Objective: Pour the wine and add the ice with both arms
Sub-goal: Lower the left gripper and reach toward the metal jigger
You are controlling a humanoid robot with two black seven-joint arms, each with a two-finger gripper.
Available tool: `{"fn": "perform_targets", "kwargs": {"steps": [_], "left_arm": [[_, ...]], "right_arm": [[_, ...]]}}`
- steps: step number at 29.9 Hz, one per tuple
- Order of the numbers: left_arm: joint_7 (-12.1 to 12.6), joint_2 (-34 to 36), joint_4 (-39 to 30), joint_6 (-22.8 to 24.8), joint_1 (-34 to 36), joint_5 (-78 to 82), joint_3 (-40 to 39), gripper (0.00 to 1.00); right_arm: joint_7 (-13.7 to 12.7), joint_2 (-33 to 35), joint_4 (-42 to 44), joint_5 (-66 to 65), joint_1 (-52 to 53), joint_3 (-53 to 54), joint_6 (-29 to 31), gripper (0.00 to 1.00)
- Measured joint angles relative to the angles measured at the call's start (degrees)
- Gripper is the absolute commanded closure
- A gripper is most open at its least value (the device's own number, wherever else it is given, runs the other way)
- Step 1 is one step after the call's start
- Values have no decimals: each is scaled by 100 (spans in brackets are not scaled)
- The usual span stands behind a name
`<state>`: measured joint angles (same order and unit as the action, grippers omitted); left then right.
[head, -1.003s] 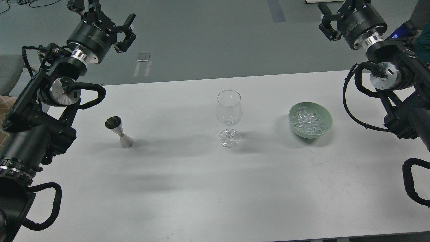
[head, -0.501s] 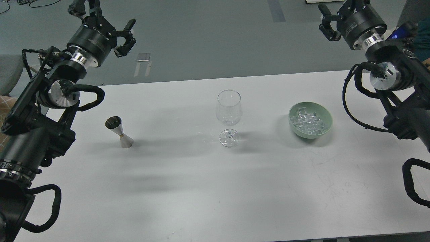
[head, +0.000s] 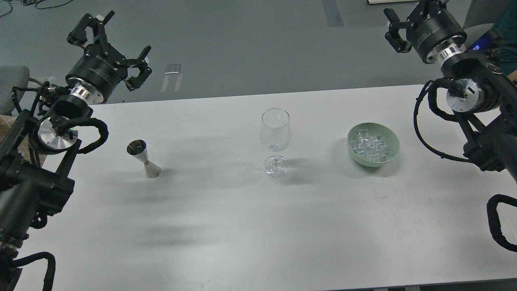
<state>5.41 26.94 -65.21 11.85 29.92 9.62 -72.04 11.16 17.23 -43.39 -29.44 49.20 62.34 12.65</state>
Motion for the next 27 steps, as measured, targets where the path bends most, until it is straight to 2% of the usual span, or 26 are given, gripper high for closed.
{"fn": "perform_targets", "kwargs": {"steps": [3, 10, 16, 21, 27], "left_arm": [[231, 227, -874, -149, -935, -242, -462, 3], [773, 220, -2321, -685, -2790, -844, -1615, 4], [893, -467, -3175, -857, -4147, -977, -2425, 4], [965, -1090, -3463, -827, -4856, -978, -2555, 3], [1194, -1763, -3424, -840, -4989, -867, -2516, 2]], "right_arm": [[0, 7, -35, 0, -64, 4, 0, 0], [0, -37, -61, 0, -124, 6, 1, 0], [0, -61, -60, -6, -177, -2, -4, 0], [0, -76, -68, -9, -271, -3, -3, 0], [-7, -85, -91, -8, -295, -3, -3, 0]]}}
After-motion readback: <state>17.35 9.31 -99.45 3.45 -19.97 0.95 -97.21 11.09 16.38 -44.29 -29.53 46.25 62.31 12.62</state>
